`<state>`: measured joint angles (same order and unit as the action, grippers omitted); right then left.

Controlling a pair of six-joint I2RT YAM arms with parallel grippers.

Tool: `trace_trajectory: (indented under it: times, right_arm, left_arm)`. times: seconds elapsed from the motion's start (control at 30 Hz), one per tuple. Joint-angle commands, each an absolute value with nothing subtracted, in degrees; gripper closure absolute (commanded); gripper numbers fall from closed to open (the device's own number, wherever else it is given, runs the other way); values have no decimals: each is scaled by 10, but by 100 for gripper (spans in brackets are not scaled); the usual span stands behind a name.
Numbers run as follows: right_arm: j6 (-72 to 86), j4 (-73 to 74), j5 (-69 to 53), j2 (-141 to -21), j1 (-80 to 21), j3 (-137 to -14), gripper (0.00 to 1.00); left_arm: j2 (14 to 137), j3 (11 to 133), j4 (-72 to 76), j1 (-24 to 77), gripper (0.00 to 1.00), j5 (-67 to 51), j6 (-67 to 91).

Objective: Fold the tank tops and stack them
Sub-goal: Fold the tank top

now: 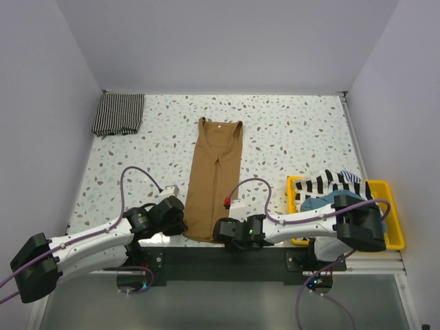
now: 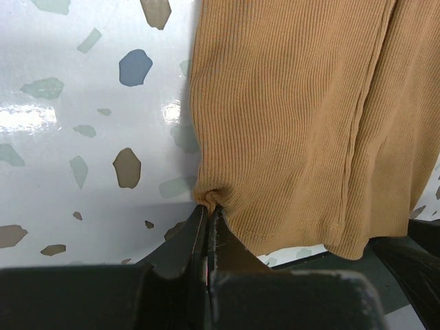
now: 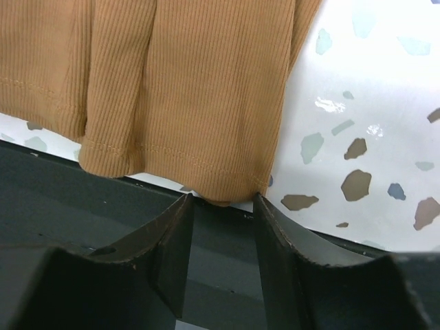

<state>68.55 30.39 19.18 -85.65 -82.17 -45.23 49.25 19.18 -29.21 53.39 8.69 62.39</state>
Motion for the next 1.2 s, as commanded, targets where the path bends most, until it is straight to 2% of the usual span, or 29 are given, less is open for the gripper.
trace_trajectory:
  times: [0.0, 0.33, 0.73, 1.17]
  right_arm:
    - [715, 352, 228, -852, -836, -468, 53]
    - [715, 377, 261, -859, -842, -480, 51]
    - [750, 324, 260, -747, -841, -408, 42]
    - [753, 224, 247, -737, -792, -361, 43]
  left_arm:
    - [490, 190, -309, 539, 100, 85, 626]
    - [489, 192, -311, 538, 100, 87, 626]
    - [496, 193, -307, 538, 100, 85, 621]
    - [503, 196, -299, 539, 100, 85, 619]
